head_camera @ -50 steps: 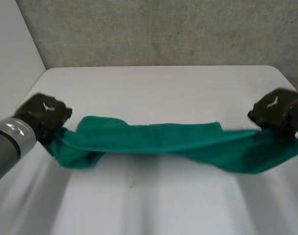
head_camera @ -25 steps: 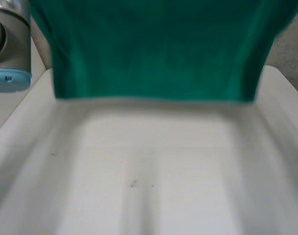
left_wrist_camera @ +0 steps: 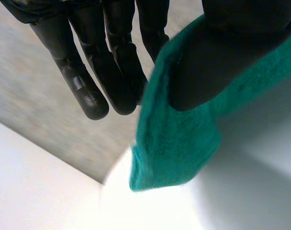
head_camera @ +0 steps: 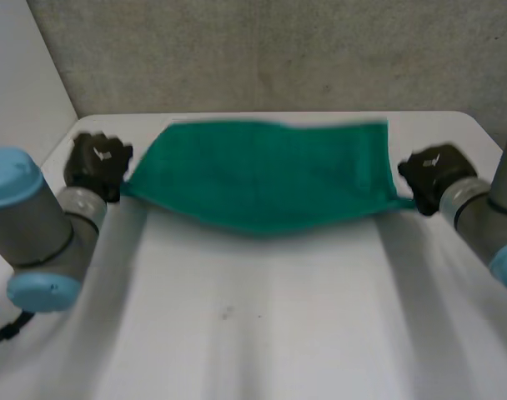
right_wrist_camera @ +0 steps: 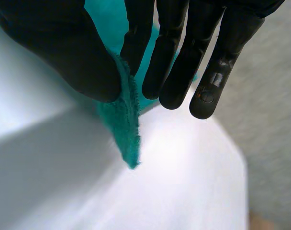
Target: Fold the towel.
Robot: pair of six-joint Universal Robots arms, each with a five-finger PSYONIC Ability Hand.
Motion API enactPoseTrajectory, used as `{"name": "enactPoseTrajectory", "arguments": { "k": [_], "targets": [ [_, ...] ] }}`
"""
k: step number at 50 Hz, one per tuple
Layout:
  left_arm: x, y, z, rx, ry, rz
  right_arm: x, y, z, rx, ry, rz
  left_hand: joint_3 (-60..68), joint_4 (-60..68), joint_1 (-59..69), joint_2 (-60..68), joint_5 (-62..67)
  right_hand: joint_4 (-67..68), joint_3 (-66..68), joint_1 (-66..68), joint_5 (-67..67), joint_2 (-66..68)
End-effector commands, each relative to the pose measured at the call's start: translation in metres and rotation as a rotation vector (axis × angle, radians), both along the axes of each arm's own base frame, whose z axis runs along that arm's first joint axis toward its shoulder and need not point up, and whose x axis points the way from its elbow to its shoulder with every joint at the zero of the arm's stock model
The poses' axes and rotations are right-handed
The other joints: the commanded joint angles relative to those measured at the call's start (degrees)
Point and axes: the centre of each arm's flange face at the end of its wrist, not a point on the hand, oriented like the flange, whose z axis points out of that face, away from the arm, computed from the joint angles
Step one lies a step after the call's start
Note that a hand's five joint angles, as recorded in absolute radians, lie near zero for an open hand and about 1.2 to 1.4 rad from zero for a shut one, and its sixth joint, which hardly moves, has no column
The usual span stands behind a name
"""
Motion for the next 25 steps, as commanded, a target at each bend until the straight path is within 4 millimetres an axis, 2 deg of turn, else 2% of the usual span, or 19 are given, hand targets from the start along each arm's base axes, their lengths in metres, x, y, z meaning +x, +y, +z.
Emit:
{"name": "enactPoseTrajectory", "arguments": {
  "k": [1, 5, 6, 8, 10, 14, 17, 20, 24, 25],
  "targets": [
    [0.008, 0.022, -0.028, 0.106, -0.044, -0.008, -0.005, 0.010, -0.024, 0.122, 0.057, 0.003, 11.69, 11.54, 15.29, 11.28, 13.48, 11.63, 11.94, 23.62, 12.66, 12.47],
    [0.020, 0.045, -0.020, 0.178, -0.081, 0.006, -0.012, 0.032, -0.017, 0.220, 0.162, 0.039, 11.69, 11.54, 15.29, 11.28, 13.48, 11.63, 11.94, 23.62, 12.66, 12.47],
    [0.030, 0.054, -0.013, 0.213, -0.117, 0.022, -0.016, 0.046, -0.010, 0.258, 0.222, 0.062, 11.69, 11.54, 15.29, 11.28, 13.48, 11.63, 11.94, 23.62, 12.66, 12.47],
    [0.041, 0.063, -0.008, 0.263, -0.167, 0.037, -0.022, 0.061, -0.007, 0.313, 0.288, 0.088, 11.69, 11.54, 15.29, 11.28, 13.48, 11.63, 11.94, 23.62, 12.66, 12.47],
    [0.053, 0.078, -0.003, 0.340, -0.242, 0.044, -0.038, 0.077, -0.007, 0.397, 0.390, 0.111, 11.69, 11.54, 15.29, 11.28, 13.48, 11.63, 11.94, 23.62, 12.66, 12.47],
    [0.058, 0.099, -0.002, 0.427, -0.331, 0.001, -0.058, 0.089, -0.005, 0.454, 0.506, 0.121, 11.69, 11.54, 15.29, 11.28, 13.48, 11.63, 11.94, 23.62, 12.66, 12.47],
    [0.056, 0.101, -0.002, 0.429, -0.335, -0.020, -0.060, 0.086, -0.004, 0.427, 0.519, 0.124, 11.69, 11.54, 15.29, 11.28, 13.48, 11.63, 11.94, 23.62, 12.66, 12.47],
    [0.052, 0.093, 0.001, 0.373, -0.319, -0.045, -0.059, 0.079, -0.003, 0.387, 0.510, 0.109, 11.69, 11.54, 15.29, 11.28, 13.48, 11.63, 11.94, 23.62, 12.66, 12.47],
    [0.045, 0.072, -0.004, 0.294, -0.306, -0.042, -0.055, 0.055, -0.009, 0.311, 0.461, 0.060, 11.69, 11.54, 15.29, 11.28, 13.48, 11.63, 11.94, 23.62, 12.66, 12.47],
    [0.042, 0.067, -0.006, 0.280, -0.311, -0.046, -0.052, 0.042, -0.011, 0.276, 0.430, 0.039, 11.69, 11.54, 15.29, 11.28, 13.48, 11.63, 11.94, 23.62, 12.66, 12.47]
  ]
}}
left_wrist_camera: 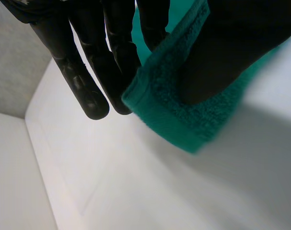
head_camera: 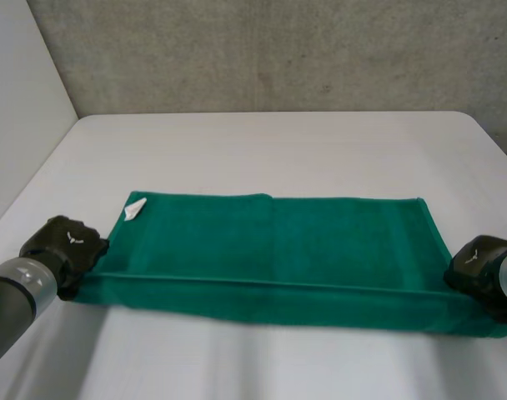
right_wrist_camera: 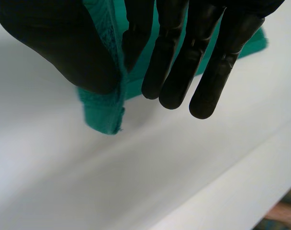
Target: Fold the towel.
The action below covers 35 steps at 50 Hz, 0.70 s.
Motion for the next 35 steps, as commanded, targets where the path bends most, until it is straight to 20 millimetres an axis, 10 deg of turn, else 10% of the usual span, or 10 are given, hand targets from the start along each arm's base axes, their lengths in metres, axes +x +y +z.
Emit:
{"name": "enactPoseTrajectory", "arguments": {
  "k": [1, 16, 26, 28, 29, 31, 35],
  "targets": [
    [-0.023, -0.035, -0.013, -0.131, 0.027, -0.060, 0.007, -0.042, -0.008, -0.153, -0.080, -0.059, 11.69, 11.54, 15.29, 11.26, 13.47, 11.63, 11.94, 23.62, 12.66, 12.47],
    [-0.077, -0.124, -0.046, -0.379, 0.029, -0.002, 0.047, -0.136, -0.054, -0.389, -0.178, -0.091, 11.69, 11.54, 15.29, 11.26, 13.47, 11.63, 11.94, 23.62, 12.66, 12.47],
    [-0.088, -0.148, -0.055, -0.422, 0.048, -0.007, 0.053, -0.166, -0.065, -0.491, -0.192, -0.093, 11.69, 11.54, 15.29, 11.26, 13.47, 11.63, 11.94, 23.62, 12.66, 12.47],
    [-0.089, -0.149, -0.056, -0.423, 0.053, -0.009, 0.055, -0.169, -0.064, -0.505, -0.199, -0.095, 11.69, 11.54, 15.29, 11.26, 13.47, -18.23, -17.92, -6.23, -17.20, -17.38],
    [-0.095, -0.146, -0.059, -0.429, 0.061, -0.036, 0.054, -0.170, -0.064, -0.511, -0.204, -0.100, -32.25, -32.40, -28.65, -32.68, -30.47, -45.90, -45.59, -33.90, -44.87, -45.05],
    [-0.098, -0.145, -0.059, -0.436, 0.064, -0.045, 0.056, -0.171, -0.062, -0.527, -0.212, -0.104, -57.51, -57.65, -53.91, -57.93, -55.72, -58.37, -58.06, -46.38, -57.34, -57.53],
    [-0.107, -0.138, -0.055, -0.479, 0.092, -0.070, 0.058, -0.173, -0.056, -0.576, -0.287, -0.146, -58.31, -58.46, -54.71, -58.74, -56.53, -58.37, -58.06, -46.38, -57.34, -57.53]
  ]
}}
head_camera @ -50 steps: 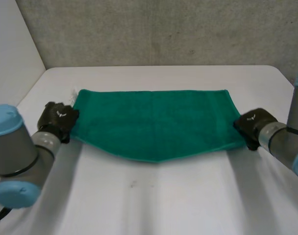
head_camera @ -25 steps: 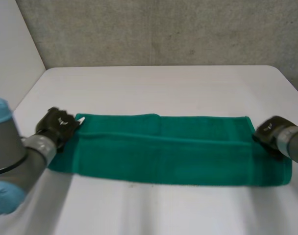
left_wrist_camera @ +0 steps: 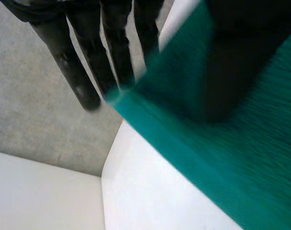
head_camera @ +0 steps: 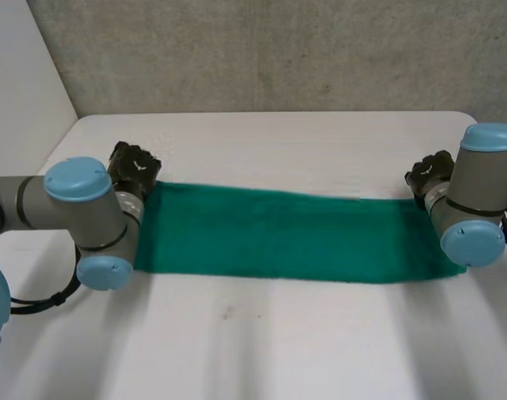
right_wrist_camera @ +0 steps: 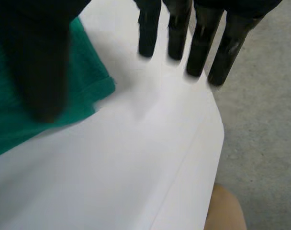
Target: Fold the towel.
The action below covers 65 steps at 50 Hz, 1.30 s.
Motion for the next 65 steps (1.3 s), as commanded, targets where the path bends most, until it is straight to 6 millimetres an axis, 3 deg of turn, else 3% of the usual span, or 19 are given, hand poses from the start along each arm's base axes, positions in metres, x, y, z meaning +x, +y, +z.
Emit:
{"name": "enactPoseTrajectory", "arguments": {
  "k": [1, 5, 6, 9, 12, 14, 21, 29, 37, 43, 47, 49, 51, 55, 60, 65],
  "targets": [
    [-0.015, 0.010, 0.004, -0.060, 0.029, -0.052, 0.003, -0.003, 0.018, -0.086, -0.136, -0.043, -26.37, -25.97, -18.30, -26.31, -25.09, -12.45, -12.06, -7.67, -13.67, -11.54],
    [-0.013, 0.014, 0.018, -0.102, 0.051, -0.047, -0.004, 0.004, 0.050, -0.130, -0.232, -0.061, -26.37, -25.97, -18.30, -26.31, -25.09, -12.45, -12.06, -7.67, -13.67, -11.54],
    [-0.012, 0.016, 0.019, -0.100, 0.052, -0.047, -0.004, 0.004, 0.050, -0.130, -0.232, -0.061, -26.37, -25.97, -18.30, -26.31, -25.09, -12.45, -12.06, -7.67, -13.67, -11.54],
    [-0.007, 0.028, 0.025, -0.085, 0.049, -0.041, -0.004, 0.031, 0.080, -0.131, -0.352, -0.027, -26.37, -25.97, -18.30, -26.31, -25.09, -12.45, -12.06, -7.67, -13.67, -11.54],
    [-0.002, 0.038, 0.029, -0.073, 0.048, -0.041, -0.006, 0.047, 0.089, -0.108, -0.403, 0.000, -26.37, -25.97, -18.30, -26.31, -25.09, -12.45, -12.06, -7.67, -13.67, -11.54],
    [0.002, 0.051, 0.031, -0.054, 0.049, -0.048, -0.018, 0.057, 0.094, -0.085, -0.444, -0.001, -26.37, -25.97, -18.30, -26.31, -25.09, -12.45, -12.06, -7.67, -13.67, -11.54],
    [0.004, 0.082, 0.041, -0.023, 0.118, -0.074, -0.044, 0.088, 0.073, 0.077, -0.499, -0.024, -26.37, -25.97, -18.30, -26.31, -25.09, -12.45, -12.06, -7.67, -13.67, -11.54],
    [0.007, 0.093, 0.037, 0.040, 0.261, -0.068, -0.056, 0.107, 0.040, 0.203, -0.516, -0.048, -26.37, -25.97, -18.30, -26.31, -25.09, -8.17, -7.78, -3.40, -9.39, -7.26],
    [0.007, 0.095, 0.030, 0.062, 0.272, -0.064, -0.061, 0.101, 0.005, 0.228, -0.512, -0.057, -26.37, -25.97, -18.30, -26.31, -25.09, 4.11, 4.50, 8.88, 2.89, 5.02],
    [0.008, 0.097, 0.027, 0.074, 0.269, -0.064, -0.062, 0.095, -0.007, 0.239, -0.506, -0.065, -26.37, -25.97, -18.30, -26.31, -25.09, 10.67, 11.06, 15.44, 9.45, 11.57],
    [0.009, 0.098, 0.025, 0.079, 0.266, -0.063, -0.067, 0.088, -0.008, 0.215, -0.503, -0.076, -26.37, -25.97, -18.30, -26.31, -25.09, 29.63, 30.02, 34.41, 28.41, 30.54],
    [0.009, 0.098, 0.025, 0.079, 0.266, -0.061, -0.075, 0.082, -0.011, 0.207, -0.504, -0.104, -26.37, -25.97, -18.30, -26.31, -25.09, 57.45, 57.83, 62.22, 56.23, 58.35],
    [0.009, 0.098, 0.025, 0.080, 0.266, -0.061, -0.078, 0.080, -0.011, 0.203, -0.502, -0.117, -26.37, -25.97, -18.30, -26.31, -25.09, 57.55, 57.94, 62.33, 56.33, 58.46],
    [0.009, 0.098, 0.026, 0.077, 0.267, -0.058, -0.104, 0.063, 0.003, 0.089, -0.449, -0.213, -26.37, -25.97, -18.30, -26.31, -25.09, 57.55, 57.94, 62.33, 56.33, 58.46],
    [0.011, 0.100, 0.027, 0.078, 0.267, -0.057, -0.133, 0.044, 0.034, -0.059, -0.227, -0.266, -26.37, -25.97, -18.30, -26.31, -25.09, 57.55, 57.94, 62.33, 56.33, 58.46],
    [0.012, 0.102, 0.027, 0.080, 0.267, -0.055, -0.138, 0.034, 0.050, -0.122, -0.046, -0.245, -26.37, -25.97, -18.30, -26.31, -25.09, 57.55, 57.94, 62.33, 56.33, 58.46]
  ]
}}
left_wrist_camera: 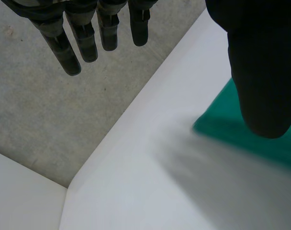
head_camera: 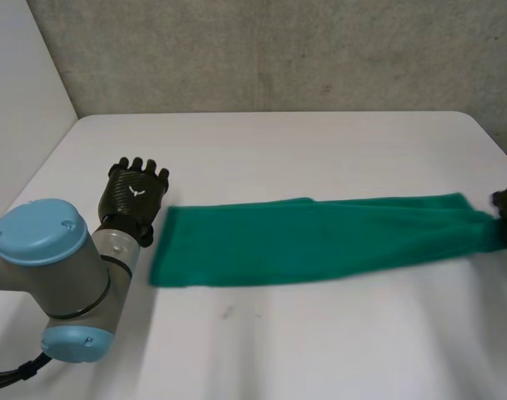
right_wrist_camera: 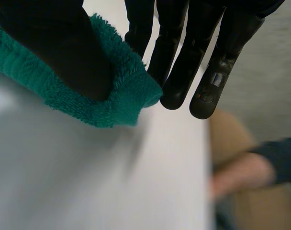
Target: Fold the towel.
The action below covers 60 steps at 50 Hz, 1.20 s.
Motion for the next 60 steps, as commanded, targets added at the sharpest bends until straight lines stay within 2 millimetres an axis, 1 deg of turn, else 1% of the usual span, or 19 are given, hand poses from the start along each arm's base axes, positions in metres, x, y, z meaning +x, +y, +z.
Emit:
{"name": "enactPoseTrajectory", "arguments": {
  "k": [1, 7, 10, 13, 15, 18, 22, 24, 25, 26, 29, 35, 37, 38, 39, 44, 50, 54, 60],
  "targets": [
    [0.001, 0.002, 0.001, 0.001, 0.001, 0.002, -0.012, -0.017, 0.032, -0.092, 0.292, -0.010, -2.09, -1.56, -0.82, -1.52, -2.68, 11.89, 12.46, 24.74, 14.97, 12.37],
    [0.001, 0.002, 0.003, -0.006, 0.004, 0.004, 0.090, 0.002, 0.065, -0.240, 0.255, 0.251, -2.09, -1.56, -0.82, -1.52, -2.68, 11.89, 12.46, 24.74, 14.97, 12.37],
    [0.002, 0.002, 0.004, -0.007, 0.004, 0.007, 0.156, 0.033, 0.080, -0.317, 0.215, 0.437, -2.09, -1.56, -0.82, -1.52, -2.68, 11.89, 12.46, 24.74, 14.97, 12.37],
    [0.002, 0.002, 0.006, -0.011, 0.008, 0.010, 0.199, 0.062, 0.083, -0.352, 0.191, 0.582, -2.09, -1.56, -0.82, -1.52, -2.68, 11.89, 12.46, 24.74, 14.97, 12.37],
    [0.002, 0.002, 0.008, -0.015, 0.009, 0.012, 0.243, 0.098, 0.076, -0.370, 0.165, 0.758, -2.09, -1.56, -0.82, -1.52, -2.68, 11.89, 12.46, 24.74, 14.97, 12.37],
    [0.002, 0.002, 0.011, -0.023, 0.015, 0.010, 0.286, 0.136, 0.052, -0.344, 0.141, 0.954, -2.09, -1.56, -0.82, -1.52, -2.68, 11.89, 12.46, 24.74, 14.97, 12.37],
    [0.002, 0.002, 0.011, -0.025, 0.016, 0.010, 0.312, 0.165, 0.023, -0.291, 0.135, 1.085, -2.09, -1.56, -0.82, -1.52, -2.68, 11.89, 12.46, 24.74, 14.97, 12.37],
    [0.002, 0.002, 0.011, -0.025, 0.016, 0.009, 0.315, 0.169, 0.012, -0.267, 0.142, 1.102, -2.09, -1.56, -0.82, -1.52, -2.68, 8.78, 9.35, 21.63, 11.87, 9.27],
    [0.001, 0.002, 0.012, -0.026, 0.016, 0.007, 0.316, 0.170, 0.006, -0.256, 0.148, 1.101, -2.09, -1.56, -0.82, -1.52, -2.68, -2.41, -1.83, 10.44, 0.68, -1.92],
    [0.001, 0.003, 0.012, -0.026, 0.016, 0.004, 0.315, 0.168, -0.003, -0.235, 0.157, 1.094, -2.09, -1.56, -0.82, -1.52, -2.68, -29.16, -28.59, -16.31, -26.08, -28.68],
    [0.000, 0.004, 0.012, -0.025, 0.016, 0.000, 0.313, 0.164, -0.006, -0.226, 0.168, 1.055, -2.09, -1.56, -0.82, -1.52, -2.68, -58.11, -57.54, -45.26, -55.03, -57.63],
    [-0.014, 0.012, 0.018, -0.042, 0.029, -0.051, 0.294, 0.141, 0.024, -0.250, 0.132, 0.846, -2.09, -1.56, -0.82, -1.52, -2.68, -58.11, -57.54, -45.26, -55.03, -57.63],
    [-0.021, 0.016, 0.022, -0.056, 0.036, -0.072, 0.266, 0.123, 0.048, -0.239, 0.041, 0.715, -2.09, -1.56, -0.82, -1.52, -2.68, -58.11, -57.54, -45.26, -55.03, -57.63],
    [-0.029, 0.020, 0.025, -0.066, 0.048, -0.095, 0.266, 0.123, 0.048, -0.239, 0.041, 0.715, -2.09, -1.56, -0.82, -1.52, -2.68, -58.11, -57.54, -45.26, -55.03, -57.63],
    [-0.029, 0.020, 0.025, -0.066, 0.048, -0.095, 0.248, 0.114, 0.050, -0.193, -0.017, 0.657, -2.09, -1.56, -0.82, -1.52, -2.68, -58.11, -57.54, -45.26, -55.03, -57.63],
    [-0.060, 0.036, 0.035, -0.070, 0.144, -0.188, 0.209, 0.108, 0.036, -0.005, -0.194, 0.562, -2.09, -1.56, -0.82, -1.52, -2.68, -58.11, -57.54, -45.26, -55.03, -57.63],
    [-0.089, 0.036, 0.020, -0.026, 0.174, -0.270, 0.157, 0.101, -0.006, 0.238, -0.311, 0.459, -2.09, -1.56, -0.82, -1.52, -2.68, -54.54, -53.97, -41.69, -51.46, -54.06],
    [-0.095, 0.028, 0.004, 0.052, 0.130, -0.259, 0.140, 0.094, -0.017, 0.256, -0.327, 0.415, -2.09, -1.56, -0.82, -1.52, -2.68, -36.23, -35.66, -23.38, -33.15, -35.74],
    [-0.092, 0.028, 0.001, 0.084, 0.134, -0.248, 0.135, 0.093, -0.024, 0.253, -0.326, 0.403, -2.09, -1.56, -0.82, -1.52, -2.68, -28.76, -28.19, -15.91, -25.68, -28.27]
  ]
}}
